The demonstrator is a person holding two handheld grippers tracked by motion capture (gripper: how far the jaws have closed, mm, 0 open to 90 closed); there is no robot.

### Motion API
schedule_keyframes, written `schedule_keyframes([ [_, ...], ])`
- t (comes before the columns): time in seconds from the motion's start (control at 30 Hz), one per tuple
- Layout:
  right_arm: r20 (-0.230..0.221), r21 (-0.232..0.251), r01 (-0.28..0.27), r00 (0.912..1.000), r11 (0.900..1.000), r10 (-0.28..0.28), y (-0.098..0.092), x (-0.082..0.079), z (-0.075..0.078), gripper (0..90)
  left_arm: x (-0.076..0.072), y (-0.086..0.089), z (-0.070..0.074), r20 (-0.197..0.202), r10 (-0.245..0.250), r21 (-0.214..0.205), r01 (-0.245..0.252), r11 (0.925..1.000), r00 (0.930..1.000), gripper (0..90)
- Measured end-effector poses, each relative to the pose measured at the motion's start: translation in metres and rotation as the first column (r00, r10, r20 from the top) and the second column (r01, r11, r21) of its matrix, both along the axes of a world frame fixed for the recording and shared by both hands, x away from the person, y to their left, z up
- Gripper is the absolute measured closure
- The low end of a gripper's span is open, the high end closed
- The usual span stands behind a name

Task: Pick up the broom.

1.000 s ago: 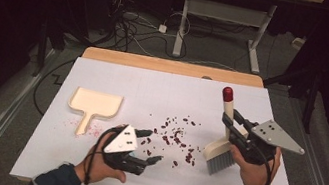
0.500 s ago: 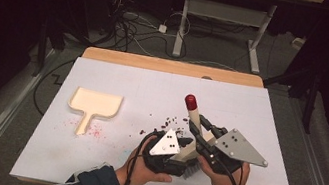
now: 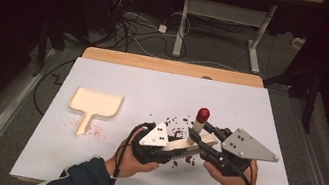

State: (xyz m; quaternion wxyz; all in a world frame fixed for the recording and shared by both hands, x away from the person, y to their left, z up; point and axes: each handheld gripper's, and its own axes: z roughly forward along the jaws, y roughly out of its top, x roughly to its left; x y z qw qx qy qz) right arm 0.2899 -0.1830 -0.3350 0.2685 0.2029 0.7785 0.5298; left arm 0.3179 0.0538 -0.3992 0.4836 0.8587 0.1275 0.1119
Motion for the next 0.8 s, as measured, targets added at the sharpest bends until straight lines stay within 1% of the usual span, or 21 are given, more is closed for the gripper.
schedule_keyframes([
  [0.03, 0.0, 0.0, 0.0, 1.0, 1.0, 0.0, 0.0, 0.0, 0.0, 54.7, 0.0, 0.004, 0.001, 0.004, -0.015, 0.014, 0.015, 0.9998, 0.9999, 65.7],
  [0.07, -0.04, -0.052, -0.07, 0.9969, 0.9962, 0.068, -0.007, 0.003, 0.001, 53.6, 0.0, 0.009, 0.002, 0.007, -0.027, 0.023, 0.027, 0.9994, 0.9996, 65.8],
  [0.13, -0.063, -0.103, -0.098, 0.9938, 0.9899, 0.091, -0.012, 0.005, 0.0, 50.2, -0.002, 0.018, 0.005, 0.017, -0.041, 0.044, 0.04, 0.9982, 0.999, 65.8],
  [0.17, -0.063, -0.103, -0.098, 0.9938, 0.9899, 0.091, -0.012, 0.005, 0.0, 50.2, -0.002, 0.022, 0.006, 0.018, -0.053, 0.052, 0.052, 0.9973, 0.9984, 65.8],
  [0.2, -0.102, -0.128, -0.141, 0.9865, 0.9817, 0.128, -0.016, 0.009, -0.002, 47.3, -0.004, 0.026, 0.007, 0.019, -0.07, 0.065, 0.069, 0.9955, 0.9974, 65.7],
  [0.23, -0.13, -0.132, -0.174, 0.979, 0.9759, 0.157, -0.018, 0.011, -0.005, 47.2, -0.005, 0.028, 0.007, 0.02, -0.085, 0.075, 0.083, 0.9938, 0.9962, 65.7],
  [0.27, -0.15, -0.143, -0.197, 0.973, 0.97, 0.175, -0.017, 0.012, -0.008, 45.7, -0.007, 0.031, 0.008, 0.024, -0.104, 0.084, 0.102, 0.9913, 0.9943, 65.7],
  [0.3, -0.158, -0.167, -0.216, 0.969, 0.9619, 0.19, -0.015, 0.013, -0.012, 44.5, -0.01, 0.033, 0.008, 0.022, -0.127, 0.089, 0.125, 0.9882, 0.9916, 65.7],
  [0.33, -0.177, -0.191, -0.257, 0.9584, 0.9474, 0.224, -0.011, 0.013, -0.016, 44.4, -0.012, 0.034, 0.008, 0.022, -0.149, 0.098, 0.146, 0.9844, 0.9886, 65.7],
  [0.37, -0.177, -0.191, -0.257, 0.9584, 0.9474, 0.224, -0.011, 0.013, -0.016, 44.4, -0.015, 0.035, 0.008, 0.023, -0.164, 0.106, 0.16, 0.9814, 0.9863, 65.7],
  [0.4, -0.224, -0.241, -0.349, 0.928, 0.9057, 0.298, -0.002, 0.012, -0.026, 43.4, -0.017, 0.034, 0.007, 0.023, -0.176, 0.115, 0.172, 0.9784, 0.9842, 65.7],
  [0.43, -0.241, -0.263, -0.385, 0.9139, 0.8844, 0.327, 0.003, 0.011, -0.03, 43.3, -0.018, 0.034, 0.007, 0.017, -0.19, 0.121, 0.187, 0.9749, 0.9816, 65.7],
  [0.47, -0.255, -0.282, -0.401, 0.9073, 0.8717, 0.335, 0.008, 0.011, -0.035, 43.0, -0.02, 0.033, 0.005, 0.008, -0.227, 0.125, 0.225, 0.9663, 0.9738, 65.7],
  [0.5, -0.264, -0.301, -0.404, 0.9058, 0.8638, 0.331, 0.013, 0.012, -0.04, 43.2, -0.021, 0.033, 0.005, 0.006, -0.242, 0.128, 0.24, 0.9623, 0.9702, 65.7],
  [0.53, -0.278, -0.316, -0.411, 0.9018, 0.8552, 0.331, 0.017, 0.013, -0.045, 43.3, -0.022, 0.032, 0.004, 0.007, -0.25, 0.134, 0.247, 0.9598, 0.9682, 65.7],
  [0.6, -0.308, -0.312, -0.45, 0.8809, 0.8364, 0.359, 0.022, 0.015, -0.054, 50.1, -0.023, 0.031, 0.004, 0.005, -0.254, 0.136, 0.251, 0.9584, 0.9672, 65.7],
  [0.67, -0.337, -0.298, -0.483, 0.8601, 0.8232, 0.383, 0.026, 0.017, -0.061, 58.6, -0.022, 0.031, 0.003, -0.004, -0.264, 0.133, 0.262, 0.9559, 0.9646, 65.6],
  [0.7, -0.342, -0.303, -0.492, 0.8554, 0.8162, 0.389, 0.027, 0.016, -0.064, 61.0, -0.022, 0.031, 0.003, -0.004, -0.264, 0.133, 0.262, 0.9559, 0.9646, 65.6],
  [0.73, -0.342, -0.303, -0.492, 0.8554, 0.8162, 0.389, 0.027, 0.016, -0.064, 61.0, -0.022, 0.031, 0.002, -0.007, -0.269, 0.138, 0.267, 0.9537, 0.9632, 65.4],
  [0.77, -0.352, -0.308, -0.5, 0.8505, 0.8094, 0.391, 0.03, 0.015, -0.068, 63.6, -0.021, 0.031, 0.001, -0.007, -0.27, 0.144, 0.268, 0.9525, 0.9628, 65.1],
  [0.8, -0.342, -0.317, -0.494, 0.8558, 0.8095, 0.388, 0.03, 0.015, -0.069, 64.3, -0.019, 0.031, -0.001, -0.006, -0.262, 0.148, 0.26, 0.9542, 0.965, 64.6],
])
